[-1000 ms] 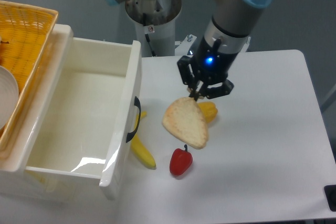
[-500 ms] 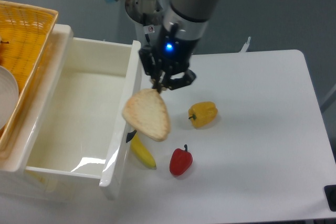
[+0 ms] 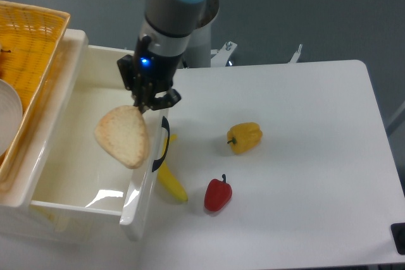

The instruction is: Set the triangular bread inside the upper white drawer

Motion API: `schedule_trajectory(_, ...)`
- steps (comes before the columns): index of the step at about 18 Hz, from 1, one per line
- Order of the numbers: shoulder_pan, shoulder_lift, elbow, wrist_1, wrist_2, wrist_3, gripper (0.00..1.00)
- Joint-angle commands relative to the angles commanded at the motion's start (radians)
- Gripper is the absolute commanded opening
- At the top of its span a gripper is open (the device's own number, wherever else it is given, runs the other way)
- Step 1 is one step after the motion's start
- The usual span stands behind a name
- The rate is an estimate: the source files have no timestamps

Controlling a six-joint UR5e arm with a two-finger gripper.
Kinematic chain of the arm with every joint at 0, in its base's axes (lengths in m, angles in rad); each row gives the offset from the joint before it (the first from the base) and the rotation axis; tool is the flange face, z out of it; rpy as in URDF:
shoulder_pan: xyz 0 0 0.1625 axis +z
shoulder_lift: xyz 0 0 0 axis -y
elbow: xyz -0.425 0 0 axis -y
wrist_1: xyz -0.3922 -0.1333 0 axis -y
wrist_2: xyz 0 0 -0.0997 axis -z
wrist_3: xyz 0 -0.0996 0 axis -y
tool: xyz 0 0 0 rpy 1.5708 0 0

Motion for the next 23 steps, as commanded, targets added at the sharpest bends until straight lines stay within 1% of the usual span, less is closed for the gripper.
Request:
schedule_trajectory(2, -0.02, -0.002, -0.02, 0.009, 0.003, -0.008, 0.03)
schedule_trajectory(5, -0.034, -0.002, -0.054, 0.057, 0.011, -0.009, 0.03)
schedule_trajectory(8, -0.035, -0.006, -0.058, 0.068, 0.011, -0.008, 0.06)
schedule_trajectory(9, -0.035, -0.006, -0.058, 0.068, 0.011, -0.006, 0.15)
schedule_trajectory(12, -0.04, -0.008, -0.058, 0.075, 0.011, 0.001, 0.66)
schedule_trajectory(13, -0.04, -0.011, -0.058, 0.093, 0.011, 0.002, 0.82)
schedule_trajectory(14, -0.042, -0.017, -0.058, 0.11, 0.011, 0.003, 0.93)
schedule_trajectory(15, -0.043, -0.018, -0.058, 0.124, 0.011, 0.002, 0.97)
schedule_trajectory(16, -0.048, -0.018, -0.058, 0.132, 0.011, 0.003, 0.99)
schedule_trajectory(18, -0.061, -0.025, -0.057, 0.135, 0.011, 0.002, 0.99)
schedule_trajectory(23, -0.061, -0.026, -0.057, 0.135, 0.012, 0.003, 1.0)
